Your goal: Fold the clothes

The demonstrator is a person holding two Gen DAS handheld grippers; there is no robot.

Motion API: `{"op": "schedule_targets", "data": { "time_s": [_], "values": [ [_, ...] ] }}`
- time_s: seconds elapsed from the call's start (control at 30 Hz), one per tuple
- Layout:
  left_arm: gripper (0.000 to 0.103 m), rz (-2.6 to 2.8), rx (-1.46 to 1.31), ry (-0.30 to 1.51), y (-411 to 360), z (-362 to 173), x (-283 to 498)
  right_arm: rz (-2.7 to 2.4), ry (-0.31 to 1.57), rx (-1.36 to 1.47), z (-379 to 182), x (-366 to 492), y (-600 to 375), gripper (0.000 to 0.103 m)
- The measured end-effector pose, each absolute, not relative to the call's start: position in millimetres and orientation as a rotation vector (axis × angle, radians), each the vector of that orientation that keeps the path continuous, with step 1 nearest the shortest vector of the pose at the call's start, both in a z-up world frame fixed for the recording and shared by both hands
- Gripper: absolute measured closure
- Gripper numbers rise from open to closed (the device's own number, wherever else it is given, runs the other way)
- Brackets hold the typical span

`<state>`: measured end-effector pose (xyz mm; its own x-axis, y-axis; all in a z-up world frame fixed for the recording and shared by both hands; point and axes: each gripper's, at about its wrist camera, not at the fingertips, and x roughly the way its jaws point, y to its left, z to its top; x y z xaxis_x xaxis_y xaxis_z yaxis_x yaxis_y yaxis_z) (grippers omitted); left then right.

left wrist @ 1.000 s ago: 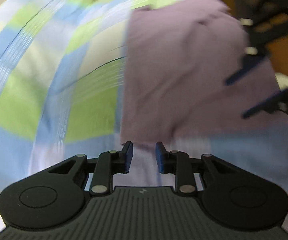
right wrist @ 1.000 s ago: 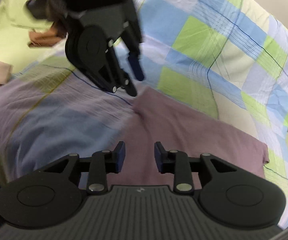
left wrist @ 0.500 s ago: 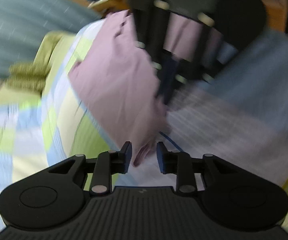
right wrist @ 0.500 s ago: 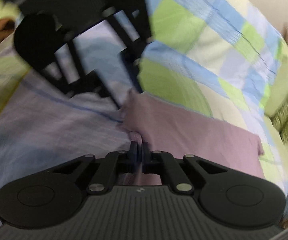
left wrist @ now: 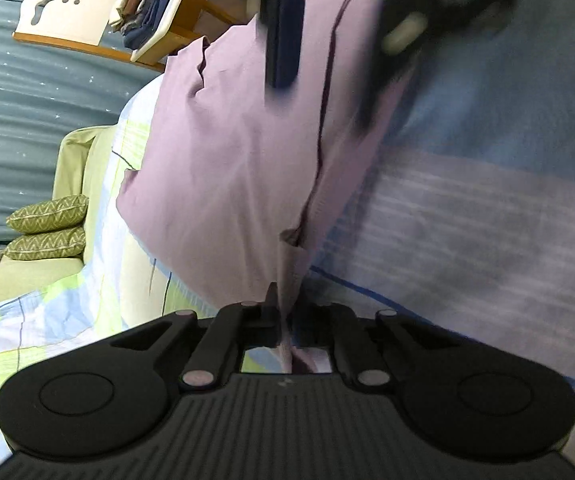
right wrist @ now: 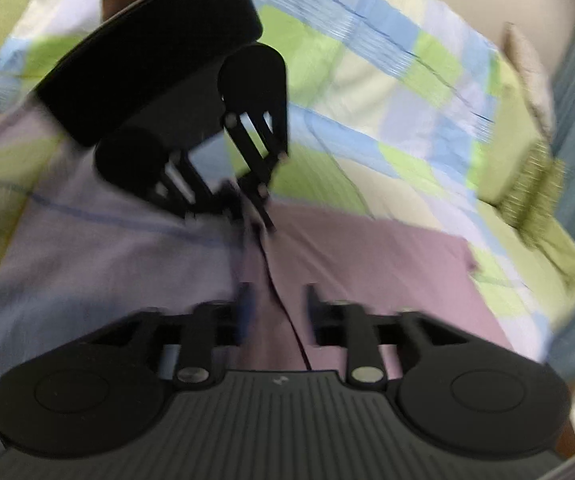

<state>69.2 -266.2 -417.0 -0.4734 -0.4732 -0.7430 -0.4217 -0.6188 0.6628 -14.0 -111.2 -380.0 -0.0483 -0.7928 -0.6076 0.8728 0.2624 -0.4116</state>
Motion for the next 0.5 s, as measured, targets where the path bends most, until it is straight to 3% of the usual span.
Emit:
{"op": "schedule_targets", "data": {
  "time_s": [0.2,0.27,0.5],
  "values": [
    [0.099,-2.344,1.634,-1.22,-274.5,-410.3,60.5,-1.442,1.018,0.107,-404.4,0.9,-52.7,0.059],
    [0.099,-2.342,1.641,-1.224,-272.9,-408.3,60.6,-1.498,1.039,0.052,-412.2,3.8,-56.8,0.047],
    [0.099,-2.345,1.64,-1.234,-267.8,-404.5,72.1,-1.634,1.079,-0.041,-425.1,-3.8,-87.3,0.047]
  ]
}}
